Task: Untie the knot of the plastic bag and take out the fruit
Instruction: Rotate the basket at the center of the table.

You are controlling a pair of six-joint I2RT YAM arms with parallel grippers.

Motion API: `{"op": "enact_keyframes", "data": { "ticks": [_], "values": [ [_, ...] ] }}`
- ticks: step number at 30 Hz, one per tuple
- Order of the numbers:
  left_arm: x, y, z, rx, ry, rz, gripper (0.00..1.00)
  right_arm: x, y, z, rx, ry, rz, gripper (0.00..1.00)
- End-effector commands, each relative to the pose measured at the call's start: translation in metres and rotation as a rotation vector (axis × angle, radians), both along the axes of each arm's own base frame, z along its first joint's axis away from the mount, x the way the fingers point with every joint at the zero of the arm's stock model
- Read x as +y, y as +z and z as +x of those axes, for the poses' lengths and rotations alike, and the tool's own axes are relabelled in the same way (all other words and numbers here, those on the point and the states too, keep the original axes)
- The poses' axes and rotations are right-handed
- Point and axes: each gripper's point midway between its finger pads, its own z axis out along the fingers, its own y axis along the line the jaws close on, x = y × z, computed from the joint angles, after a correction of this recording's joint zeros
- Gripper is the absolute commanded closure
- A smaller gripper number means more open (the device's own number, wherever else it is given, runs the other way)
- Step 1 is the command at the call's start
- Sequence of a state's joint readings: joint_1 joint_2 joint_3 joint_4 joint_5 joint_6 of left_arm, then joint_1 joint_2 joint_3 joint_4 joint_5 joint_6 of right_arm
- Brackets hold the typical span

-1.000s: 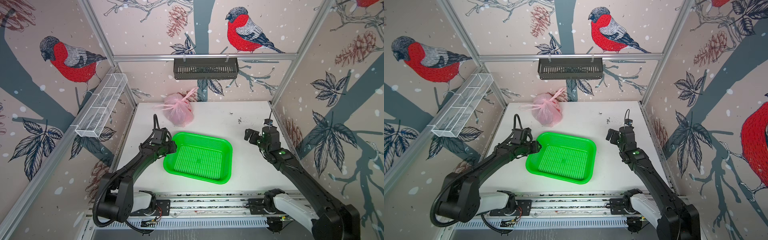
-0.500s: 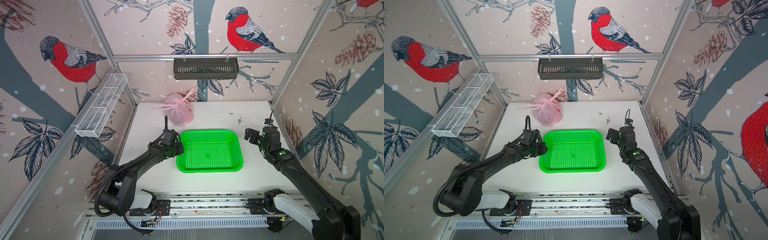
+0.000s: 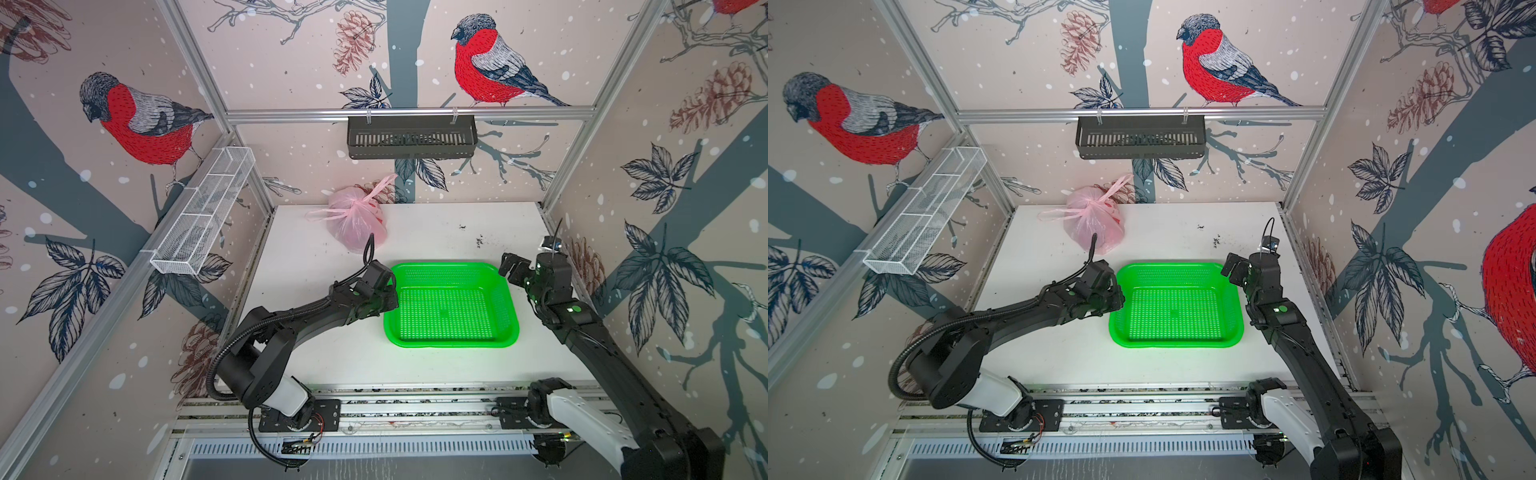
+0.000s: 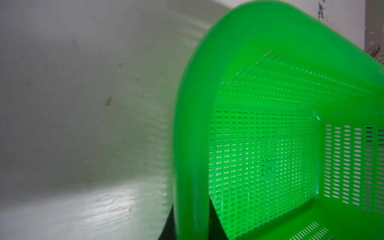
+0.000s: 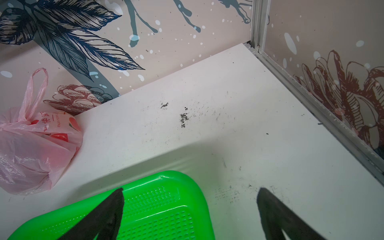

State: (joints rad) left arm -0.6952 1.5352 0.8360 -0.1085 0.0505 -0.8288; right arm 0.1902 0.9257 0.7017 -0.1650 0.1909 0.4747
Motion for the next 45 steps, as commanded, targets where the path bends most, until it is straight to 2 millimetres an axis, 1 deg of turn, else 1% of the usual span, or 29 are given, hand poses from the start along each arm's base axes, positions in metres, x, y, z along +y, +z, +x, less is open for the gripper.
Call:
{"op": "enact_keyframes", "data": {
  "ticks": [1, 3, 5, 8, 12, 18, 22, 24, 27, 30, 32, 35, 37, 39, 41, 44, 45],
  "values": [
    [-0.016, 0.008, 0.014, -0.047, 0.101, -0.071, 0.92, 0.000, 0.001, -0.004, 0.017, -0.005, 0.018, 0.00],
    [-0.017, 0.004, 0.015, -0.041, 0.151, -0.094, 0.94, 0.000, 0.001, -0.007, 0.022, -0.003, 0.020, 0.00],
    [-0.013, 0.002, 0.016, -0.039, 0.210, -0.125, 0.96, 0.000, 0.002, -0.009, 0.023, -0.003, 0.022, 0.00],
    [-0.002, -0.002, 0.016, -0.036, 0.318, -0.163, 0.97, -0.001, 0.005, -0.012, 0.018, -0.002, 0.022, 0.00],
    [0.011, 0.000, 0.010, -0.032, 0.442, -0.155, 0.98, 0.000, 0.007, -0.013, 0.011, 0.003, 0.025, 0.00],
    [0.025, 0.015, -0.011, -0.059, 0.573, -0.058, 0.98, 0.008, 0.005, -0.010, 0.015, 0.037, 0.057, 0.01],
    [0.040, 0.011, -0.032, -0.032, 0.668, -0.027, 0.98, 0.016, 0.006, -0.009, 0.005, 0.066, 0.071, 0.01],
    [0.041, 0.008, -0.040, -0.025, 0.692, -0.041, 0.97, 0.018, 0.006, -0.009, 0.004, 0.075, 0.059, 0.02],
    [0.035, 0.001, -0.049, -0.005, 0.699, -0.057, 0.89, 0.021, 0.003, -0.009, 0.014, 0.089, 0.047, 0.01],
    [0.026, -0.005, -0.053, 0.015, 0.682, -0.059, 0.80, 0.027, 0.002, -0.012, 0.029, 0.113, 0.039, 0.02],
    [0.018, -0.006, -0.055, 0.025, 0.663, -0.061, 0.70, 0.032, 0.002, -0.015, 0.038, 0.127, 0.043, 0.02],
    [0.010, 0.003, -0.054, 0.003, 0.624, -0.045, 0.53, 0.041, -0.001, -0.022, 0.055, 0.149, 0.055, 0.03],
    [0.006, 0.014, -0.052, -0.034, 0.585, -0.025, 0.45, 0.045, -0.005, -0.030, 0.072, 0.148, 0.056, 0.04],
    [0.006, 0.021, -0.053, -0.060, 0.556, 0.007, 0.35, 0.046, -0.009, -0.039, 0.093, 0.128, 0.053, 0.05],
    [0.007, 0.024, -0.057, -0.065, 0.521, 0.029, 0.25, 0.044, -0.016, -0.049, 0.127, 0.095, 0.052, 0.06],
    [0.013, 0.028, -0.063, -0.082, 0.476, 0.055, 0.17, 0.046, -0.031, -0.061, 0.190, 0.073, 0.080, 0.08],
    [0.016, 0.030, -0.065, -0.090, 0.463, 0.063, 0.15, 0.048, -0.036, -0.064, 0.210, 0.074, 0.093, 0.09]
  ]
}}
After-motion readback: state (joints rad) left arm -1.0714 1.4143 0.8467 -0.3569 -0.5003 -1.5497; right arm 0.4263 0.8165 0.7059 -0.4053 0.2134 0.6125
